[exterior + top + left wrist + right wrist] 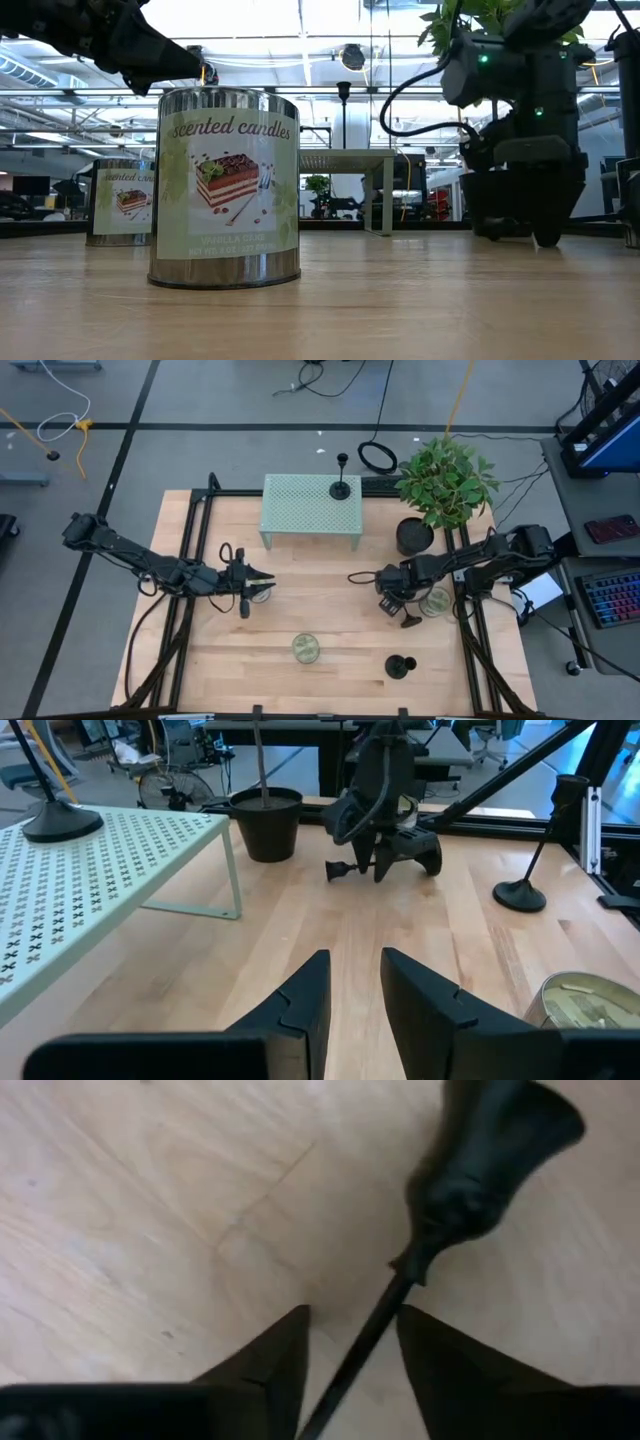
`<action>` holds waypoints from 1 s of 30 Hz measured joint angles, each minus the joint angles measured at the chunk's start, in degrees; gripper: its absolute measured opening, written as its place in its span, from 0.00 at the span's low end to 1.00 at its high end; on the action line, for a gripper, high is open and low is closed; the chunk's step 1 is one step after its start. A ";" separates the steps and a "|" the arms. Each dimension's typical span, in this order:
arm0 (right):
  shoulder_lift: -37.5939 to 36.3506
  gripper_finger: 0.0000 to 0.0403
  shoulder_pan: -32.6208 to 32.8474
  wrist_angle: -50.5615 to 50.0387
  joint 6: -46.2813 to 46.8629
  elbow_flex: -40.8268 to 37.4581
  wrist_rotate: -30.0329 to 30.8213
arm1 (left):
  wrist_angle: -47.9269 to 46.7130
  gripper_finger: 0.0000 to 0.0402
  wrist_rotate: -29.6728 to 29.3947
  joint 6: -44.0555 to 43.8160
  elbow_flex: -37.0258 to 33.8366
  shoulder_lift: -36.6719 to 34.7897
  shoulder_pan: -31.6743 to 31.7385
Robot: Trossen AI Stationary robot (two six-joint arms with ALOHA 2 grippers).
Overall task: Pick & Place candle stick holders
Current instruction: Put the left candle holder on the shelf
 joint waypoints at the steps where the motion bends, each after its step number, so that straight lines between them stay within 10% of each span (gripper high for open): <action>1: -0.08 0.31 -0.31 0.04 -1.03 0.02 -0.11 | 0.00 0.24 0.00 0.02 0.00 0.01 0.00; 8: -0.04 0.03 -1.57 3.14 -9.24 0.54 -0.55 | -0.05 0.24 -0.06 0.17 0.00 0.01 0.00; 21: 0.03 0.03 -1.53 45.58 -19.91 1.60 -13.66 | 0.31 0.24 -0.09 0.19 -0.02 0.00 0.00; 30: 0.07 0.03 -2.62 77.70 -41.11 1.57 -7.35 | 6.31 0.24 -0.55 1.82 -0.04 0.02 0.12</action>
